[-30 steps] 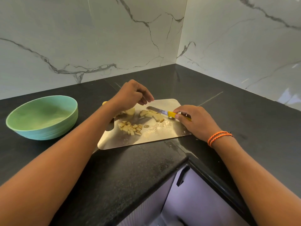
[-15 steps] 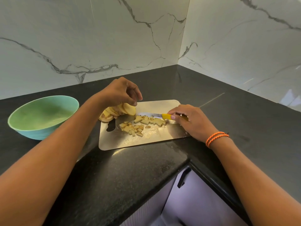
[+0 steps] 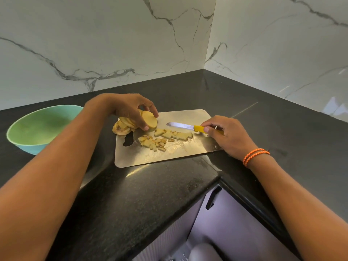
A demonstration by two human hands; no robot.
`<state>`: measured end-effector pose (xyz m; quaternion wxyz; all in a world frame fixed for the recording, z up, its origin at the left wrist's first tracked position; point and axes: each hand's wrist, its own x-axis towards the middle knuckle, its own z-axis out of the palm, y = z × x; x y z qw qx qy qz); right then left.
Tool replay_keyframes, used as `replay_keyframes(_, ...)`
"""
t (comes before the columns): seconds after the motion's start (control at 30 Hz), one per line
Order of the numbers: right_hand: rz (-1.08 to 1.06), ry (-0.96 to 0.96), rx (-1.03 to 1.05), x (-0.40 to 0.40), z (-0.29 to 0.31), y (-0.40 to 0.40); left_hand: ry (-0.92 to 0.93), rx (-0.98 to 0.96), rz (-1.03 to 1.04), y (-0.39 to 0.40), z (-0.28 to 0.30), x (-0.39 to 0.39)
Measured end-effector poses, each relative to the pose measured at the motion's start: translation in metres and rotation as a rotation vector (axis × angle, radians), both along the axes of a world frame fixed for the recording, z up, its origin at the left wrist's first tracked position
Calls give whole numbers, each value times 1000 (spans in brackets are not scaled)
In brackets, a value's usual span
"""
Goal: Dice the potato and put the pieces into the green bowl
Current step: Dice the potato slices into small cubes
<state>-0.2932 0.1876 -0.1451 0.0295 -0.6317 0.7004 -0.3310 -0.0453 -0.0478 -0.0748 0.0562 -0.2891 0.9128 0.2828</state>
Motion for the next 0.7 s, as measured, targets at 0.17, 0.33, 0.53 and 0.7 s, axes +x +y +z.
replay_keyframes(0.17,102,2,37,12,1,-3,15,-23,-1,-1,-2,-1)
replay_keyframes(0.33,89,18,29,13,0,-5,14,-48,6,-1,-6,-4)
replay_keyframes(0.53,77,12,-13,7,0,-1,65,-36,6,0,-8,-4)
replay_keyframes(0.7,17,65,-32,0,-1,6,109,-52,-3,2,-13,-8)
